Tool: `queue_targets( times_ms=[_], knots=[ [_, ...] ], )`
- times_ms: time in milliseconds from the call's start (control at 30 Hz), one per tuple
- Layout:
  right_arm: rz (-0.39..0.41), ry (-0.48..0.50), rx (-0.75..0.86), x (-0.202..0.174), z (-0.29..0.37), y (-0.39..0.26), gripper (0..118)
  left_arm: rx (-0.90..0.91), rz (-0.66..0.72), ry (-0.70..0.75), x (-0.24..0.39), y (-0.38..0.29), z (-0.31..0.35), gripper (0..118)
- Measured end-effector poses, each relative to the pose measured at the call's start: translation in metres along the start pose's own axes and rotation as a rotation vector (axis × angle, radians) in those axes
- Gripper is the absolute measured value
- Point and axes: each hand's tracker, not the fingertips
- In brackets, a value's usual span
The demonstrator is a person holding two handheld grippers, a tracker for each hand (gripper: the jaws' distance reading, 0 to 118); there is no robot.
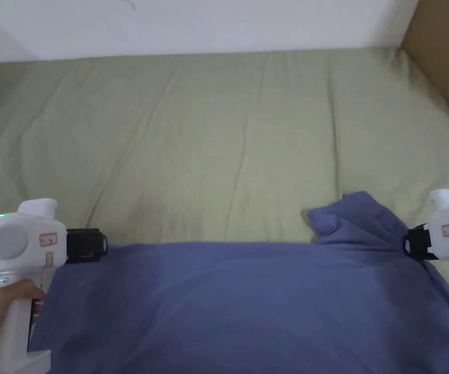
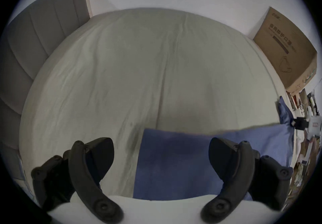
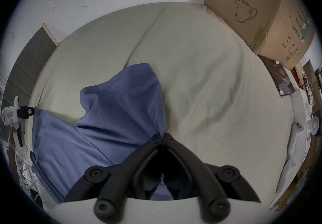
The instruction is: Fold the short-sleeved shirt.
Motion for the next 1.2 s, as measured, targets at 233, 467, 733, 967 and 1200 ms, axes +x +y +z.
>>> queue_targets(
  times_ms=[233,467,733,967,1200],
  knots=[
    [-0.001,0.019,-0.002,0.001,0.003,-0.003,0,-0.028,-0.09,0.038,0.007,0.006,0.004,0],
    [-0.012,0.05,0.037,0.0,0.033,-0.009,0,-0.004,-0.085,0.005,0.014,-0.003,0.035,0],
    [-0.019,0.074,0.122,0.003,0.107,-0.038,0,0.106,-0.104,-0.048,-0.002,-0.025,0.12,0],
    [-0.007,0.082,0.146,0.008,0.179,-0.121,0,0.15,-0.1,-0.098,-0.025,-0.1,0.189,0],
    [-0.015,0.073,0.027,0.005,0.191,-0.232,0,0.036,-0.096,-0.101,-0.043,-0.199,0.201,0]
  ],
)
